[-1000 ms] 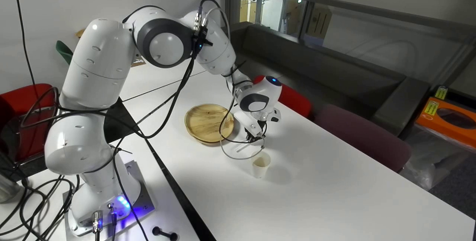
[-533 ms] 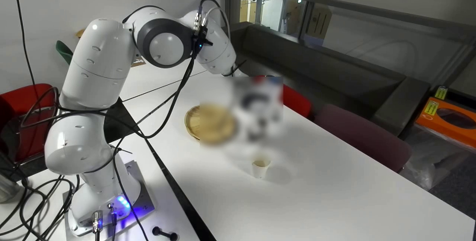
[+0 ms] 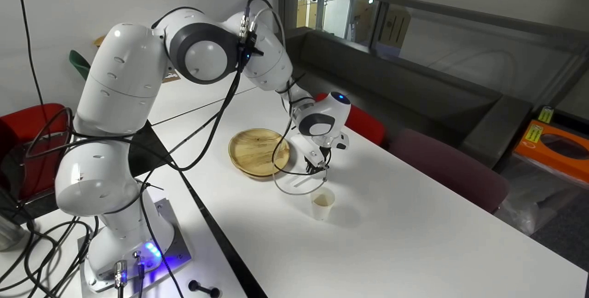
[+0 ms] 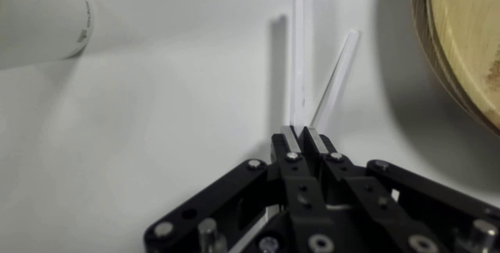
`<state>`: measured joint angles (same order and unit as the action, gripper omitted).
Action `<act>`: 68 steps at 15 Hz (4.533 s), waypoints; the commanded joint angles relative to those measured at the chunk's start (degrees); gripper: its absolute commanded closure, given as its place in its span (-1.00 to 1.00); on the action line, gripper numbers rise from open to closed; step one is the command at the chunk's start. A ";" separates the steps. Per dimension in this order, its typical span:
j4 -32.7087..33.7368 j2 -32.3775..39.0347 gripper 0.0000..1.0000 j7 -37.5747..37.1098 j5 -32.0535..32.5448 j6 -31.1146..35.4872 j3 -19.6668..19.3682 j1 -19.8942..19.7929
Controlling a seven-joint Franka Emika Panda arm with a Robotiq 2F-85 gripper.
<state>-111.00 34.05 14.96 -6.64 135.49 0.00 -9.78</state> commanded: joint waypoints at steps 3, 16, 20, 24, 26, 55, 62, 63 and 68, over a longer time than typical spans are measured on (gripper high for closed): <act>2.12 0.50 0.96 -2.17 -0.76 -3.98 0.14 -0.32; 3.03 0.85 0.96 -4.24 -7.48 -3.75 0.81 -1.85; 3.25 1.06 0.96 -5.47 -8.40 -3.37 0.62 -1.79; 3.64 1.60 0.96 -7.15 -9.57 -2.37 0.57 -1.87; 3.87 1.76 0.96 -7.72 -10.22 -2.19 0.62 -2.00; 4.35 2.89 0.31 -8.18 -10.72 -3.57 0.63 -2.25; 4.28 2.99 -0.72 -8.17 -10.71 -3.54 0.64 -2.26; 4.28 2.98 -0.85 -8.15 -10.70 -3.55 0.65 -2.25; 4.51 3.32 -0.97 -8.37 -10.37 -3.45 0.48 -2.02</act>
<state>-108.13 36.94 7.12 -16.65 134.45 0.11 -11.17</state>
